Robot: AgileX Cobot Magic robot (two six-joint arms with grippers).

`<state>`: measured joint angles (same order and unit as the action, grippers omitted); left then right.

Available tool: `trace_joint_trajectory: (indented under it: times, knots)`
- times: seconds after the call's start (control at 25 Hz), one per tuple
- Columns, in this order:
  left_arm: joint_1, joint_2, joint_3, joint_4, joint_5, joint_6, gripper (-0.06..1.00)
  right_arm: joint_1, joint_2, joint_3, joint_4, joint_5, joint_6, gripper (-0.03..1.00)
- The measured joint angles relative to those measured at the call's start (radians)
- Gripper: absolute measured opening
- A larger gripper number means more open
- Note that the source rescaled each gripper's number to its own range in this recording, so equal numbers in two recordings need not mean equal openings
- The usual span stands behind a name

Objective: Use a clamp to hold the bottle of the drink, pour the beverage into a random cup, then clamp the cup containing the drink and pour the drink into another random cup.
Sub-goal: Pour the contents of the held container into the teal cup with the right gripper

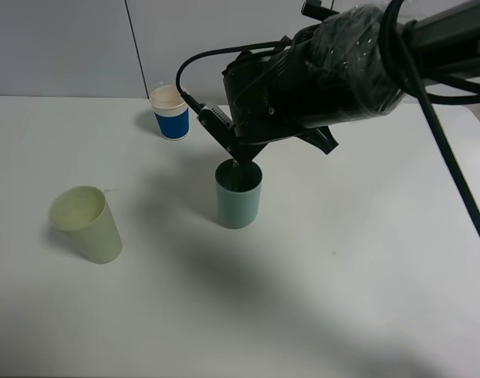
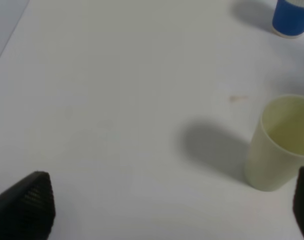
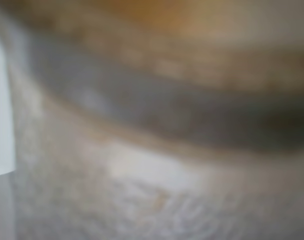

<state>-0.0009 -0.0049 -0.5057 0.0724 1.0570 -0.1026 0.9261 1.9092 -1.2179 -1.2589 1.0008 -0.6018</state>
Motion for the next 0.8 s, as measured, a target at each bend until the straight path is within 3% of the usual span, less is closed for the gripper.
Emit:
trace_joint_trajectory:
  times: [0.8]
  knots:
    - [0.0,0.0,0.0,-0.001,0.0,0.0,0.88,0.024,0.0,0.0,-0.065,0.001,-0.002,0.0]
